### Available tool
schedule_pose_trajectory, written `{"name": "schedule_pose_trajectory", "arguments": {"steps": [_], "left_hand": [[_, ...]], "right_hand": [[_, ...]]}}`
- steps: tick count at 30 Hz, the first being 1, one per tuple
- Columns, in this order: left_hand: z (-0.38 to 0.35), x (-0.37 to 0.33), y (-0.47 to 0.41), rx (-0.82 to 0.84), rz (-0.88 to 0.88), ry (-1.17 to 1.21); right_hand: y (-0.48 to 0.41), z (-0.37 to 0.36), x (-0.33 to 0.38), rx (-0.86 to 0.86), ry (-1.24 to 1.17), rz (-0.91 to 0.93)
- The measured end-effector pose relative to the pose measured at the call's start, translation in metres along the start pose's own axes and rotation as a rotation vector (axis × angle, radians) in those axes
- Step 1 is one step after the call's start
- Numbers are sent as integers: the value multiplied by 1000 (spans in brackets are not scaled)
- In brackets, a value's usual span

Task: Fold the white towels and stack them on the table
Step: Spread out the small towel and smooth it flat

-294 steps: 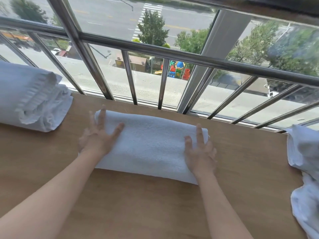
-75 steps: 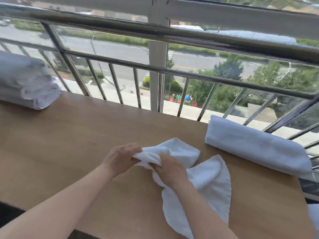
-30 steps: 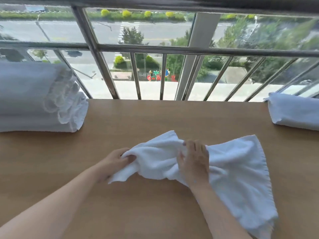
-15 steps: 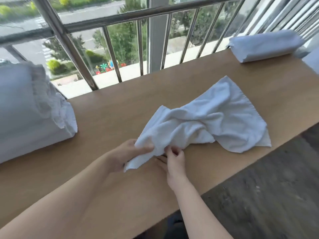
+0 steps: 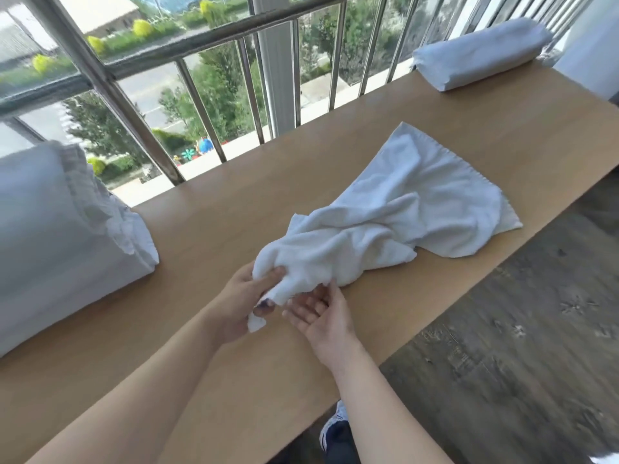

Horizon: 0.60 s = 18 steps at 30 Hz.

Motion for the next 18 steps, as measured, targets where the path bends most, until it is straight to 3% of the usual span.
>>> {"name": "schedule_pose_trajectory", "arguments": {"steps": [5,10,13,18], "left_hand": [[33,0,12,2,224,530],[64,0,30,94,381,1018],[78,0,36,70,377,1021],[96,-4,42,54,295,688]], "right_hand": [[-15,-18,-34,140,-119,103],[-16,-45,-50,187,0,228],[-10,-52,-54,228,48,299],[0,-56,-60,250,8,318]]}}
Point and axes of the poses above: each hand's wrist, its own y-axis away from the middle knuckle, its own z-axis out of the back of the hand, x = y × z, the point moved 2 cm from there along -y, towards the middle knuckle, and after that the axes turned 10 degrees about -z, right-handed, at the moved point
